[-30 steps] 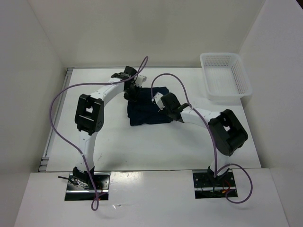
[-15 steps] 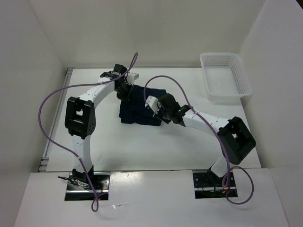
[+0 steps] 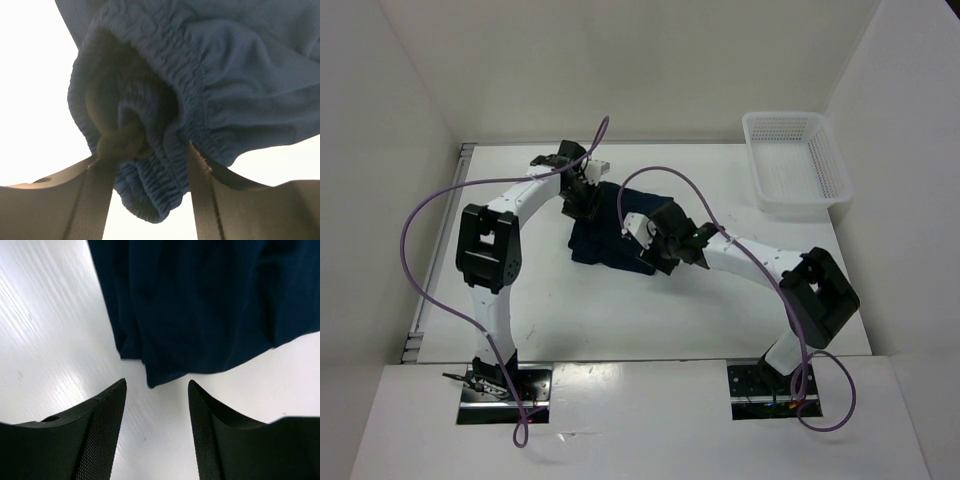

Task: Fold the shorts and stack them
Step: Fold the shorts

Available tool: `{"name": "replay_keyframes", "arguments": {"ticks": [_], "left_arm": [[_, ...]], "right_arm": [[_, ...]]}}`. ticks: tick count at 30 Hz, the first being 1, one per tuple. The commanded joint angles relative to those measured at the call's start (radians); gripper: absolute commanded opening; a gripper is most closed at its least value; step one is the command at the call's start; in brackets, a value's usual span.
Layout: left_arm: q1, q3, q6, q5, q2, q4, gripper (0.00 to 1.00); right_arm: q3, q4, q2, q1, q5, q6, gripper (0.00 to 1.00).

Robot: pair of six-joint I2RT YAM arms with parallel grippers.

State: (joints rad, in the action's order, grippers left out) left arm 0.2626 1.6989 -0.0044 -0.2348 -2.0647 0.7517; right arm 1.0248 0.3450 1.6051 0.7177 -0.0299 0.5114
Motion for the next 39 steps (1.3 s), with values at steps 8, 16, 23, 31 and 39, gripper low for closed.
{"name": "replay_keyframes", "arguments": {"ticks": [8, 16, 23, 31, 39], "left_arm": [[-0.01, 0.022, 0.004, 0.017, 0.196, 0.08, 0.72], [0.023, -0.09, 0.004, 0.008, 0.173, 0.112, 0.69], [0.032, -0.053, 0.004, 0.009, 0.077, 0.103, 0.69], [0.032, -0.053, 0.004, 0.009, 0.038, 0.084, 0.69], [0.052, 0.028, 0.004, -0.037, 0.135, 0.095, 0.69]], "right_arm": [[0.3, -0.119, 0.11, -0.244, -0.183, -0.347, 0.54], [0.409, -0.159, 0.331, -0.325, -0.183, -0.395, 0.48], [0.504, -0.169, 0.447, -0.347, -0.171, -0.404, 0.51], [0.486, -0.169, 0.466, -0.347, -0.137, -0.413, 0.57], [0.495, -0.169, 0.475, -0.347, -0.102, -0.413, 0.57]]}}
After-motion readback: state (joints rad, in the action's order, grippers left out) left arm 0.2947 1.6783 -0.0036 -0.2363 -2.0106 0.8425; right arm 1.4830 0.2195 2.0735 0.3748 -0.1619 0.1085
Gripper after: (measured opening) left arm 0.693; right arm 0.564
